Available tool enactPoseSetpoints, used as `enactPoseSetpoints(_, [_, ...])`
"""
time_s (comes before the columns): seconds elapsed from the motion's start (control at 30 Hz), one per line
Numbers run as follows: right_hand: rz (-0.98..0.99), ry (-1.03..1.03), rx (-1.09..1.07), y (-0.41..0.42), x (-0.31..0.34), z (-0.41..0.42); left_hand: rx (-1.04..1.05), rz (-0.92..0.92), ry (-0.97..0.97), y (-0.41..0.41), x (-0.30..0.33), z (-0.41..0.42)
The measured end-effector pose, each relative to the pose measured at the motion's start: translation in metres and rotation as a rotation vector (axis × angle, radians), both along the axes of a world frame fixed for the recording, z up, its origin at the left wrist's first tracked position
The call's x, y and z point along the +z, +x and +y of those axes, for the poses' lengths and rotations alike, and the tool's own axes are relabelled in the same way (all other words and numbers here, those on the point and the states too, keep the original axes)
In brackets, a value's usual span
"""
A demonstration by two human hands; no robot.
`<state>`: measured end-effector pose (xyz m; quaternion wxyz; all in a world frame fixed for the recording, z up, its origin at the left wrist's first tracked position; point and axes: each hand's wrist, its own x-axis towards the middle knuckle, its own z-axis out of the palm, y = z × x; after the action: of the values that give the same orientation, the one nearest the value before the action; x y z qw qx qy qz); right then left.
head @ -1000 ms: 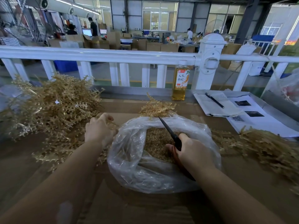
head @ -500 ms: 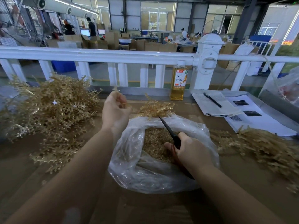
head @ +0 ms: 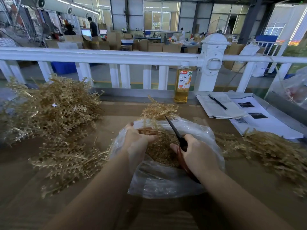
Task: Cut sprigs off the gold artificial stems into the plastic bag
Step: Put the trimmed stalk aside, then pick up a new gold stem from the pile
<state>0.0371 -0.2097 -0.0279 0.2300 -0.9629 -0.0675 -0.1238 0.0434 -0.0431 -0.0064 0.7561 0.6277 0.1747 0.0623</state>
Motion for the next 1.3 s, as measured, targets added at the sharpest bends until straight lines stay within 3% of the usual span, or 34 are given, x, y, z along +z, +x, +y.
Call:
enactPoseSetpoints(0.17, [-0.031, 0.033, 0.006, -0.002, -0.001, -0.002, -0.125, 0.018, -0.141, 0.001, -0.006, -0.001])
enactPoseSetpoints(0.33, [-0.043, 0.06, 0.028, -0.005, -0.001, -0.002, -0.066, 0.026, -0.312, 0.005, -0.006, -0.002])
enactPoseSetpoints(0.5, [-0.11, 0.077, -0.001, -0.01, 0.007, -0.002, -0.08, -0.076, -0.29, -0.001, -0.006, 0.002])
enactPoseSetpoints(0.67, [-0.105, 0.371, 0.075, -0.006, 0.026, 0.001, -0.186, -0.106, -0.243, -0.002, -0.001, 0.001])
enactPoseSetpoints(0.83, [-0.114, 0.474, 0.111, 0.007, 0.036, 0.013, -0.3, -0.089, -0.179, -0.001, 0.003, 0.002])
enactPoseSetpoints(1.1, [0.15, 0.743, 0.202, 0.012, 0.042, 0.01, -0.309, -0.041, -0.215, 0.002, -0.001, 0.006])
enactPoseSetpoints(1.3, [0.114, 0.866, 0.008, 0.014, 0.037, 0.014, -0.374, 0.027, -0.409, -0.003, -0.002, -0.003])
